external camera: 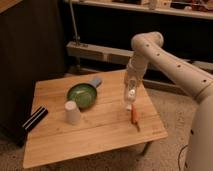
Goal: Place the bottle in the ceramic bowl
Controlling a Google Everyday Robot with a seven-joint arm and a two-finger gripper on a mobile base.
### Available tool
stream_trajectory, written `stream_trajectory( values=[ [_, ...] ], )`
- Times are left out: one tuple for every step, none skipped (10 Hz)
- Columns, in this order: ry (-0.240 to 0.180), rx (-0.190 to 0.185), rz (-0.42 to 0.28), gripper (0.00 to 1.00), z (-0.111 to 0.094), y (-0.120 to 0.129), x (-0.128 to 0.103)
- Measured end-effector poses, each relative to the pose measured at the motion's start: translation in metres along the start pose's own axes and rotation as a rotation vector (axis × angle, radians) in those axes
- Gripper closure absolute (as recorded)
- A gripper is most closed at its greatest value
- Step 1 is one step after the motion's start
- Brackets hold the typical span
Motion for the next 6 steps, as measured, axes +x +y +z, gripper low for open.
stream_trajectory(
  values=[
    [0.011,0.025,-0.07,1.0,-0.006,-0.038,0.009],
    [0.018,0.041,-0.113,1.0,-0.01,-0.059,0.012],
    [0.029,0.058,-0.167,1.0,-0.013,-0.084,0.013],
    [0.039,0.081,-0.232,1.0,-0.015,-0.117,0.012],
    [0.043,0.092,-0.27,1.0,-0.015,-0.137,0.011],
    [0.04,0.116,-0.338,1.0,-0.013,-0.173,0.008]
  ],
)
